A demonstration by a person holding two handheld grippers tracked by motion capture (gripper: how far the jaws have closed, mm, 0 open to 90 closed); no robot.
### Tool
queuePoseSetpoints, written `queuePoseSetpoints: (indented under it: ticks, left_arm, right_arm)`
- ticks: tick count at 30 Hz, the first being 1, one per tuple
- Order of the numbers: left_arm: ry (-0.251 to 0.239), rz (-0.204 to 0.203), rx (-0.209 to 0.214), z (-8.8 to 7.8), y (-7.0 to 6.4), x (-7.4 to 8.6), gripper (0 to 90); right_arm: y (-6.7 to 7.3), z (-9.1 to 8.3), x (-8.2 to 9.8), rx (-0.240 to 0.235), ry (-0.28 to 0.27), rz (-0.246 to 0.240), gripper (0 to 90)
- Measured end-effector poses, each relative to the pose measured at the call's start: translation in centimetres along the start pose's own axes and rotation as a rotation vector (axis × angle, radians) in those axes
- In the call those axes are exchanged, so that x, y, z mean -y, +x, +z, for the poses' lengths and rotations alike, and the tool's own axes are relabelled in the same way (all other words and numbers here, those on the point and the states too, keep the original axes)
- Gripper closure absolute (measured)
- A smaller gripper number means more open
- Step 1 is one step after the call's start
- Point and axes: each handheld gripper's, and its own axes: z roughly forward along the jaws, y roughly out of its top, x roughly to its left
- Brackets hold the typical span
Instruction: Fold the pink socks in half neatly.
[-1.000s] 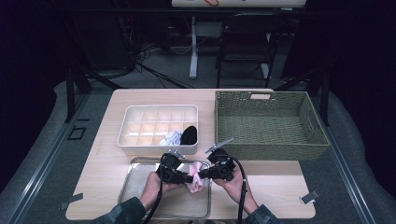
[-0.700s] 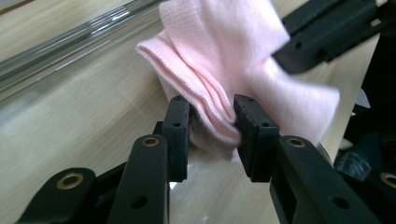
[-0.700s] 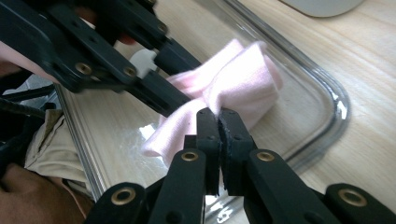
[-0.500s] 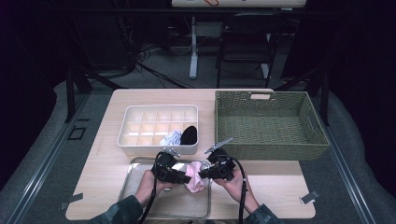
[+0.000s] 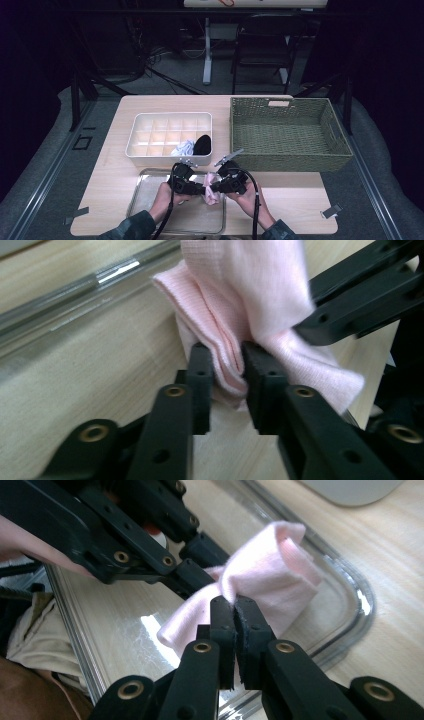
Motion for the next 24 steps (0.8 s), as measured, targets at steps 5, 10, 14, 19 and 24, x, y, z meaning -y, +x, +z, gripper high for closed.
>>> queuePoseSetpoints:
  ticks: [5, 10, 14, 19, 24]
  left_arm:
    - [0.039, -0.005, -0.009, -1.0, 0.3, 0.0, 60.4]
    - [0.009, -0.003, -0.017, -2.3, 0.2, 0.0, 54.8]
    - [-0.037, 0.002, -0.024, -2.8, 0.0, -0.5, 54.1]
    - [-0.068, 0.010, -0.028, -2.7, -0.6, -1.3, 52.6]
    - [-0.047, 0.018, -0.068, -1.7, -0.6, -2.1, 52.6]
  right_arm:
    - [-0.1, 0.5, 0.1, -0.002, 0.027, 0.002, 87.7]
    - [0.0, 1.0, 0.1, 0.001, 0.030, 0.000, 87.5]
    - [0.2, 1.3, 0.0, 0.008, 0.042, -0.010, 87.3]
    - [0.5, 1.7, 0.0, 0.016, 0.037, -0.011, 87.2]
    - [0.4, 1.7, -0.1, 0.011, 0.055, -0.019, 86.9]
